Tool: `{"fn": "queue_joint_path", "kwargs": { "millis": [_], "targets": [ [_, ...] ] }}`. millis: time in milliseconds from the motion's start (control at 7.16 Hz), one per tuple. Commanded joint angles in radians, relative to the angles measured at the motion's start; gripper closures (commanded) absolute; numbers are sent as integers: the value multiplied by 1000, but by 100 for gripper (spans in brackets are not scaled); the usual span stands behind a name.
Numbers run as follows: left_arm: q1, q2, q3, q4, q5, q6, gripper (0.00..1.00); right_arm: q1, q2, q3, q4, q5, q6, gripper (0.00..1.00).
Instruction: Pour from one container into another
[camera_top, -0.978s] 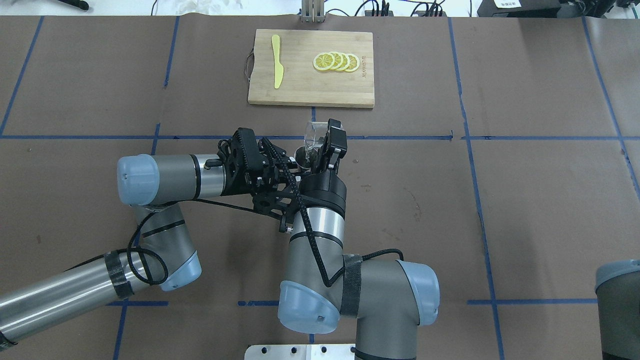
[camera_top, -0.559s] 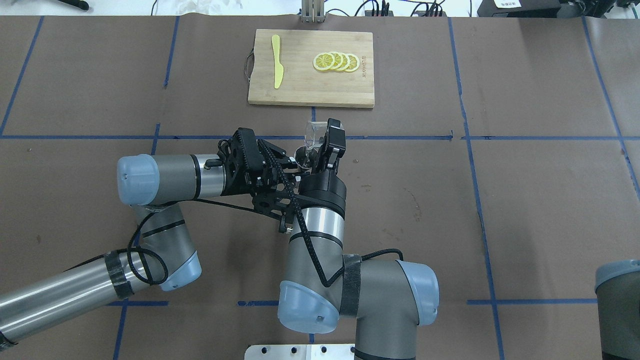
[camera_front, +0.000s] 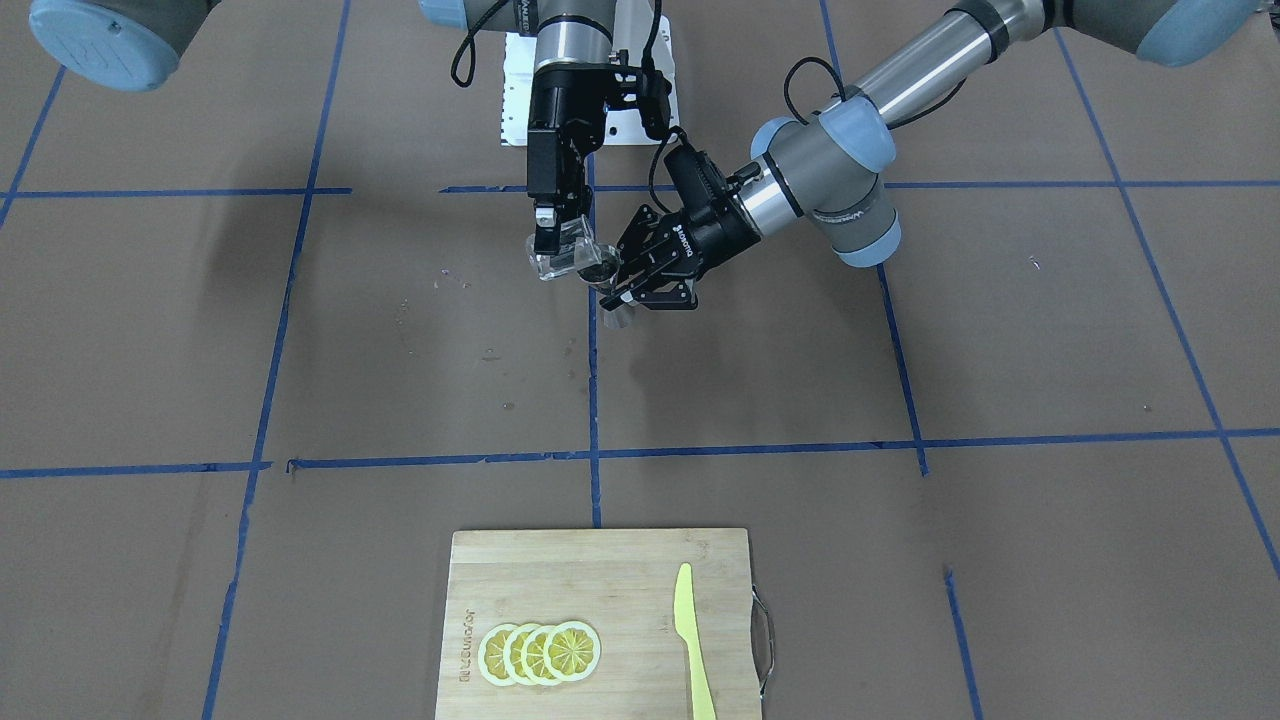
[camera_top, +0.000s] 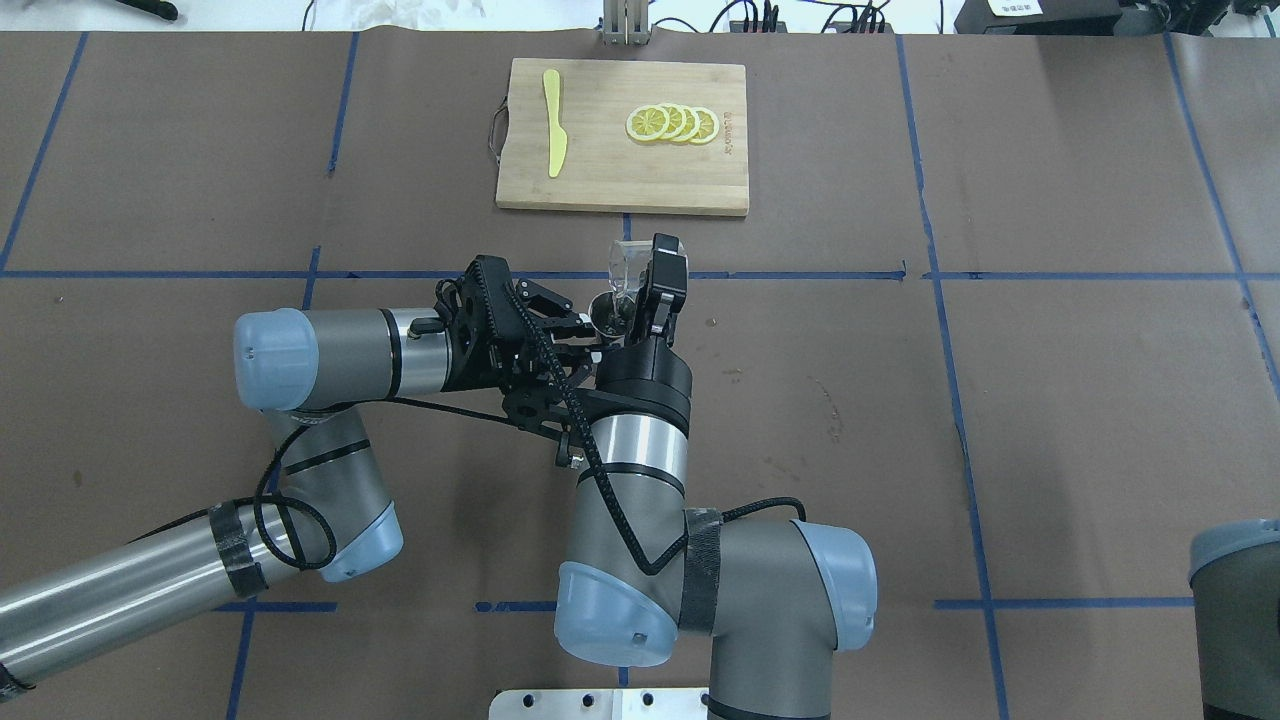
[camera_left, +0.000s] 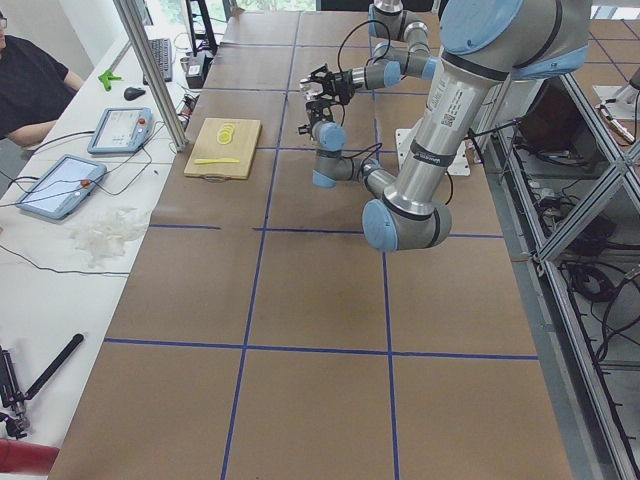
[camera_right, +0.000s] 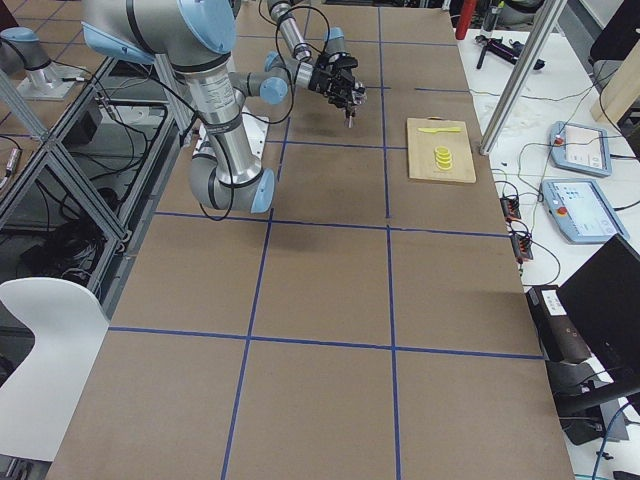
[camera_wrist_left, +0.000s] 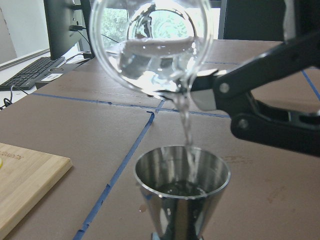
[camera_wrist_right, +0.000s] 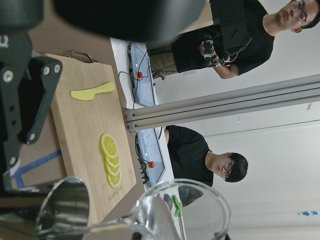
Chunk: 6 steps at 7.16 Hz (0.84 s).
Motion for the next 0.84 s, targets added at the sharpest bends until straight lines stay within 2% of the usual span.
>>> {"fn": "queue_joint_path", "kwargs": {
  "millis": [0, 699],
  "targets": [
    [0, 0, 0, 0, 0, 0, 100, 0, 0, 0, -1, -2, -14, 100],
    [0, 0, 0, -2, 0, 1, 100, 2, 0, -2, -1, -14, -66, 100]
  ]
}}
